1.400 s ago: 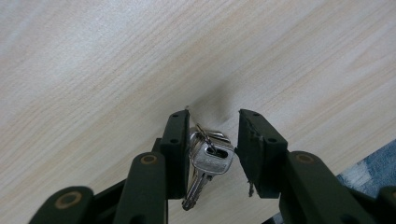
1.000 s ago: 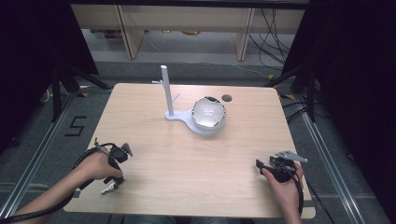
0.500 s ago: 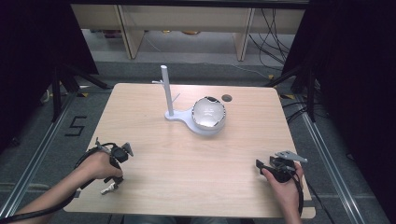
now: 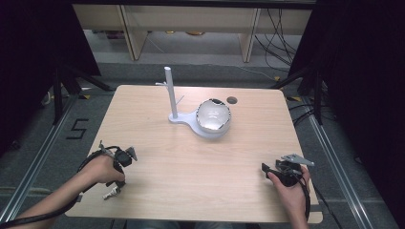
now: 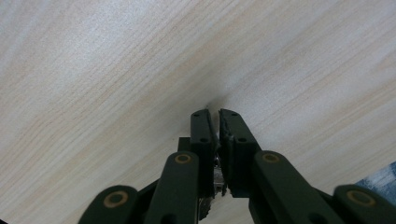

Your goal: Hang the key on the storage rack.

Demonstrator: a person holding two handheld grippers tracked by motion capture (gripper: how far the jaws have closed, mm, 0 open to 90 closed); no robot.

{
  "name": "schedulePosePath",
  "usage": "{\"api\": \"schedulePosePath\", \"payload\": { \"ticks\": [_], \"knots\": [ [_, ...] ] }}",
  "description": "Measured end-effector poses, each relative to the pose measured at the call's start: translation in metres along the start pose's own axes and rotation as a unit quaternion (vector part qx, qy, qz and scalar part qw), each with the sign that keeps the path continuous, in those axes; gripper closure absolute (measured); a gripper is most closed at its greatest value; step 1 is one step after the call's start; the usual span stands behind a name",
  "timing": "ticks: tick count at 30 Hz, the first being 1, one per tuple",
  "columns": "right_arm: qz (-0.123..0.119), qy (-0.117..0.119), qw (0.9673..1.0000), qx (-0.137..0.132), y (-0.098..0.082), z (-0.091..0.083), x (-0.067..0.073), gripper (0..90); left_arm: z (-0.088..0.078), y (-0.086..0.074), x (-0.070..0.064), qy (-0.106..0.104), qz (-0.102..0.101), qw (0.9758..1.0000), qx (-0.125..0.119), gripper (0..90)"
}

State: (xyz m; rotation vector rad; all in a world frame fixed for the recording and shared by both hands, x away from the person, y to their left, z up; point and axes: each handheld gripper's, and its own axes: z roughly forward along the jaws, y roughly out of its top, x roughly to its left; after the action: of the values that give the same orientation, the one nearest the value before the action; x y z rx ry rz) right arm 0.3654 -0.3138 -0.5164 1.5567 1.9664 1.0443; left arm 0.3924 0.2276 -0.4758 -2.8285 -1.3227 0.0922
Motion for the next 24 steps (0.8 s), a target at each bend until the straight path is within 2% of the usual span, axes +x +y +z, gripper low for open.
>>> {"api": "schedulePosePath", "payload": {
  "ticks": [3,6,10,11,14,16,17,18,19,20,21,22,23,24],
  "knots": [
    [0.001,0.007,1.0,-0.005,0.0,0.001,-0.001,36.3,0.0,0.0,0.001,0.001,0.007,1.0,0.002,85.4],
    [0.001,0.008,1.0,-0.005,0.0,0.001,-0.001,36.3,0.001,-0.001,0.0,0.001,0.005,1.0,-0.003,86.7],
    [0.001,0.004,1.0,0.0,0.0,0.0,0.0,36.3,0.001,-0.002,0.0,0.002,0.017,0.9998,-0.004,87.8],
    [0.001,0.006,1.0,0.0,0.0,0.0,0.0,36.3,0.0,-0.002,0.001,0.005,0.026,0.9996,0.001,87.8],
    [0.002,0.011,0.9999,-0.004,0.0,0.0,-0.001,36.3,-0.001,-0.004,-0.001,0.002,0.018,0.9997,-0.015,88.1],
    [0.001,0.002,1.0,0.0,0.0,0.0,0.0,36.3,-0.005,-0.005,-0.001,0.005,0.019,0.9994,-0.029,88.2],
    [-0.002,-0.002,1.0,0.001,0.0,0.0,0.0,36.3,-0.011,-0.007,0.0,0.011,0.026,0.9986,-0.045,88.3],
    [-0.002,-0.002,1.0,0.001,0.0,0.0,0.0,36.3,-0.011,-0.007,0.0,0.011,0.026,0.9986,-0.045,88.2],
    [0.0,0.001,1.0,0.001,0.0,0.0,0.0,36.3,-0.016,-0.008,-0.001,0.012,0.019,0.9978,-0.062,88.2],
    [-0.001,0.0,1.0,0.001,0.0,0.0,0.0,36.4,-0.02,-0.009,0.001,0.018,0.031,0.997,-0.069,88.3],
    [0.003,-0.002,1.0,0.003,0.0,0.0,0.001,36.4,-0.023,-0.01,0.001,0.018,0.028,0.9966,-0.075,88.3],
    [0.02,-0.002,0.9998,0.009,0.0,-0.001,0.004,36.5,-0.027,-0.01,0.0,0.02,0.021,0.995,-0.095,88.3],
    [0.019,0.0,0.9998,0.004,-0.001,0.001,0.004,36.5,-0.032,-0.01,0.002,0.027,0.031,0.9943,-0.098,88.3],
    [-0.002,0.003,1.0,0.001,0.0,0.001,0.0,36.5,-0.036,-0.01,0.003,0.03,0.036,0.9932,-0.106,88.3]
  ]
}}
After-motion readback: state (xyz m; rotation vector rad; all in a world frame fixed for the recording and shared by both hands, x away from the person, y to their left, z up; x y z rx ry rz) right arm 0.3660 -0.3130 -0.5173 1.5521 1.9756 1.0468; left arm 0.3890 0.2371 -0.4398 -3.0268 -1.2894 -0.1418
